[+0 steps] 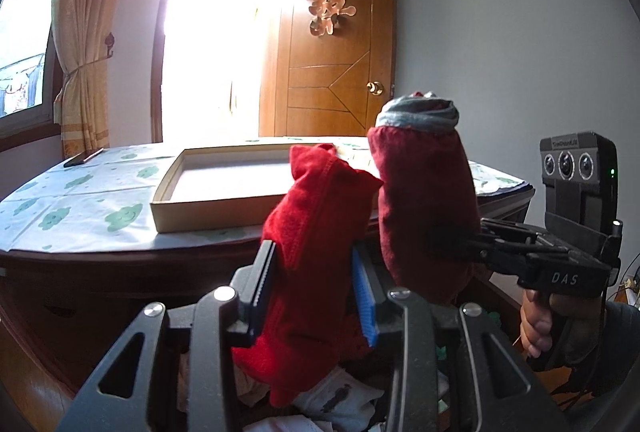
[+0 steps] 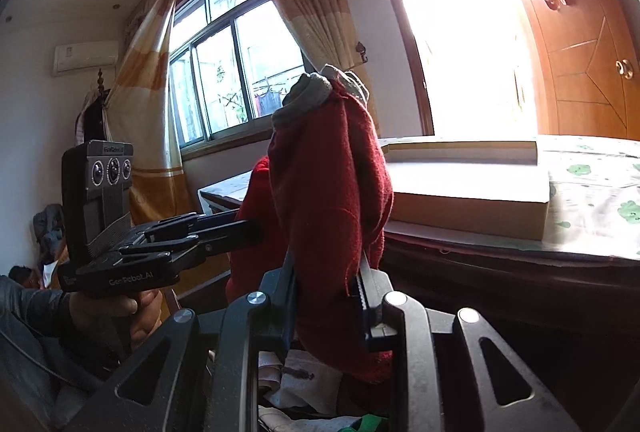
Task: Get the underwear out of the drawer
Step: 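Lift both red garments out of the drawer with both tools, then carry both red garments over the cardboard tray and lower them, then open both tools to release the red garments in the tray and withdraw, then lower both open tools into the drawer toward the rolled clothes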
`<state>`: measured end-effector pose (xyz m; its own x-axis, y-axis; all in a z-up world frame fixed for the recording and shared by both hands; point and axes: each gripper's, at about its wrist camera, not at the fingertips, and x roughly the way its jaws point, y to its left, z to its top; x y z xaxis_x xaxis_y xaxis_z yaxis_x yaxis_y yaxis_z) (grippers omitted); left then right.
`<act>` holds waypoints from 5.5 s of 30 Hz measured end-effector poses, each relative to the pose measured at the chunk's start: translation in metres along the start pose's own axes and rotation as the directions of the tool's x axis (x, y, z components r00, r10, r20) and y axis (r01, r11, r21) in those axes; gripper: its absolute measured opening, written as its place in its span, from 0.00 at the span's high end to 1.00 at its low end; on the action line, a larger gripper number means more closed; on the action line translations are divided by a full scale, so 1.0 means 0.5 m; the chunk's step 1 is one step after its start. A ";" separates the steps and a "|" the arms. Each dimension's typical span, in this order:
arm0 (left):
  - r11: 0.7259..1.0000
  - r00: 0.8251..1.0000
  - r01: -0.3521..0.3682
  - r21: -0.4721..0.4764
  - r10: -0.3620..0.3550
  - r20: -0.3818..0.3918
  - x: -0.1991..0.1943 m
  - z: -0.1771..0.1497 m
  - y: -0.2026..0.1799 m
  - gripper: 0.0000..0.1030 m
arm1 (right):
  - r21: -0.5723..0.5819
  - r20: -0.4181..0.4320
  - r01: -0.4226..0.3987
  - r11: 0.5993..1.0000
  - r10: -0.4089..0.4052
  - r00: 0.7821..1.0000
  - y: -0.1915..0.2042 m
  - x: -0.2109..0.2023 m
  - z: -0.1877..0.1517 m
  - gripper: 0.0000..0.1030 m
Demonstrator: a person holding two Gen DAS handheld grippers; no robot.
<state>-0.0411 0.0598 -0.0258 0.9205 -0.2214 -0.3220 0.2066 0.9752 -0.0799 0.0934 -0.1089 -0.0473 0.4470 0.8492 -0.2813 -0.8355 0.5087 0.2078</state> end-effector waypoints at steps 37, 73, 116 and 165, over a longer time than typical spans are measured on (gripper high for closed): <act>0.998 0.996 0.068 0.014 -0.067 -0.053 0.120 0.172 -0.026 0.69 | 0.123 -0.031 0.082 0.989 -0.079 0.996 -0.108 -0.007 0.143 0.75; 0.955 0.967 -0.027 -0.296 -0.050 -0.249 0.453 0.324 0.076 0.73 | 0.244 -0.286 0.282 0.928 -0.209 0.935 -0.306 0.177 0.276 0.75; 0.953 0.957 0.054 -0.297 -0.134 -0.257 0.410 0.262 0.035 0.48 | 0.264 -0.249 0.268 0.926 -0.203 0.947 -0.250 0.119 0.208 0.25; 0.992 0.919 0.077 -0.103 -0.111 -0.378 0.068 -0.057 0.022 0.38 | -0.035 -0.468 0.180 0.983 -0.175 0.866 -0.039 -0.122 -0.042 0.24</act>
<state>-0.0168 0.0627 -0.0644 0.6977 -0.3141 -0.6438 0.2420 0.9493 -0.2008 0.0756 -0.1737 -0.0541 0.3842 0.5799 -0.7184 -0.7523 0.6477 0.1205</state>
